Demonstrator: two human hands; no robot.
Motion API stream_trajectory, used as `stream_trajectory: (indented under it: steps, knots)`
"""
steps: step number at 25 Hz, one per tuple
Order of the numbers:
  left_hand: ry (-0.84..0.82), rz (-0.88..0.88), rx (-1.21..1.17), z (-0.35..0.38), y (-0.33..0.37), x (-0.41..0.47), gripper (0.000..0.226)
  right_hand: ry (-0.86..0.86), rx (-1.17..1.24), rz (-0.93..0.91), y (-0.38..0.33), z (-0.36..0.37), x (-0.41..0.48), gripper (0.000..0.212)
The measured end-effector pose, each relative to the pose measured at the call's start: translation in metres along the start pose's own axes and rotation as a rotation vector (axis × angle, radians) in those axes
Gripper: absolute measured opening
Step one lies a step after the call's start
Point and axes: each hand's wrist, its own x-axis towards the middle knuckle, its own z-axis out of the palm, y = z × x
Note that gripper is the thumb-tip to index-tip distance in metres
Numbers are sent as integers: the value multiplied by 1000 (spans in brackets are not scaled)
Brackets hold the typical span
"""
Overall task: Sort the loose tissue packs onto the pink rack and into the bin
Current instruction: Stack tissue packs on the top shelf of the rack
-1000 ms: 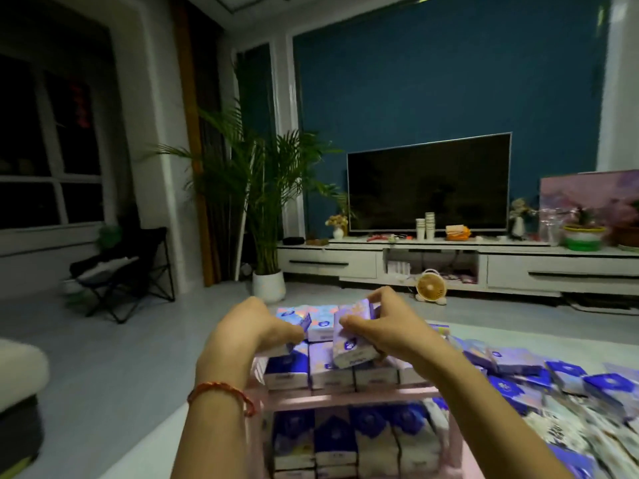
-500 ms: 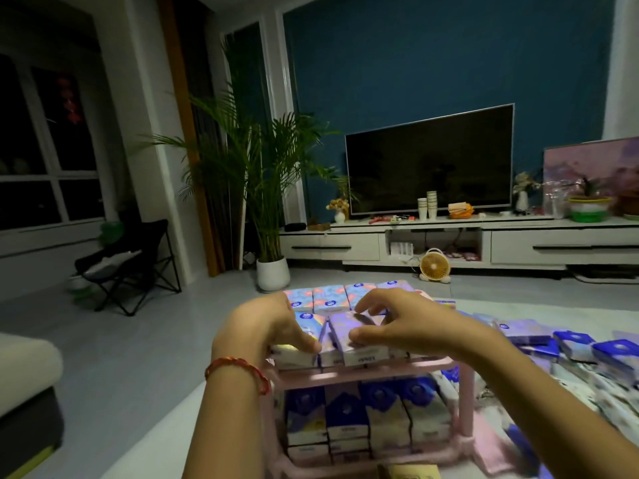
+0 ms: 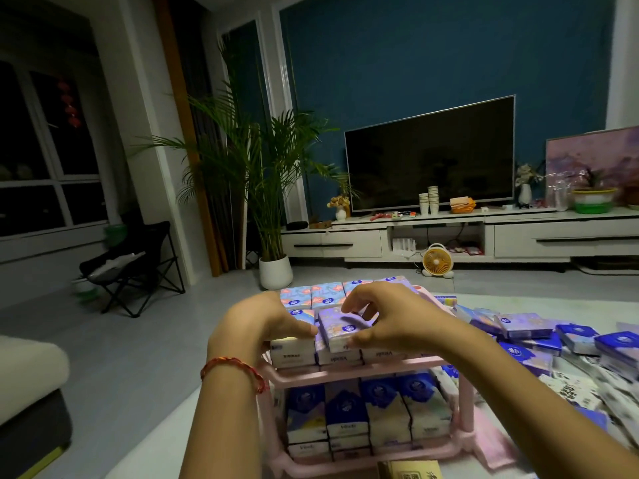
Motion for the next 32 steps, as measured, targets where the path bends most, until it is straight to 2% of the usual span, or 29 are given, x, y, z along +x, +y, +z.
stream_trajectory:
  steps: [7,26,28,30,32]
  knots:
    - [28,-6,-7,-4,-2,-3,31,85,53,-34,1,11,2,33]
    - [43,-13,-14,-3,-3,-3,36,84,48,-62,2,15,8,30]
    - [48,-20,23,-4,-3,-7,43,67,68,-59,1,13,6,32]
    - [99,0,42,-9,1,-12,50,64,141,-19,3,1,2,33]
    - [191,83,47,-12,12,-21,47,117,196,33,12,-20,-6,27]
